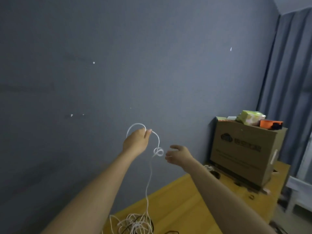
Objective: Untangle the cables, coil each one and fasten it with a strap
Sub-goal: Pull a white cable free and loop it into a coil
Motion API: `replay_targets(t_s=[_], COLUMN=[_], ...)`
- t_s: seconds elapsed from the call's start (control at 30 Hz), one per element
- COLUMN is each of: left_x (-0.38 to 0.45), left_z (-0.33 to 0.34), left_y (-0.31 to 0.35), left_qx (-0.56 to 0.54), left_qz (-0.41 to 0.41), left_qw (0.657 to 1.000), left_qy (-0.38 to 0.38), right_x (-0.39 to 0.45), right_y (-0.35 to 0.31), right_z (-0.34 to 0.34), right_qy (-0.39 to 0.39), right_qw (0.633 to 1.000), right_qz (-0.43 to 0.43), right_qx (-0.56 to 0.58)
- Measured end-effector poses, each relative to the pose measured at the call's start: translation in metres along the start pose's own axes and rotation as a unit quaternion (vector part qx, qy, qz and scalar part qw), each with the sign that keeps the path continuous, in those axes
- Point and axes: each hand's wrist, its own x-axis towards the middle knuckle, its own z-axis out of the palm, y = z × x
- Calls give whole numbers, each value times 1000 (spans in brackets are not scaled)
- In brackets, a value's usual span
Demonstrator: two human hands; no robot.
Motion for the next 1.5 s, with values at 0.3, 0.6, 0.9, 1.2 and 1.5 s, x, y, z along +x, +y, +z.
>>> replay_targets(t_s=[0.3, 0.6, 0.9, 1.2, 1.5], left_x=[-35, -40, -39, -46, -46], left_z=[15, -9, -22, -17, -21], left_y=[2, -29, -33, -17, -48], left_qx=[2, -148, -116, -140, -178], left_qz=[48, -24, -10, -2, -70], left_qw=[998, 982, 987, 982, 965], left_qy=[-43, 113, 115, 130, 178], right_x=[-41, -46, -48, -46, -23], right_y=[40, 65, 67, 61, 120], right_z=[39, 12, 16, 44, -17], right_qy=[-79, 32, 18, 124, 13], right_qw=[990, 974, 973, 945, 890], right_qz=[-116, -196, -220, -302, -163], right_qx=[-8, 113, -73, 9, -426])
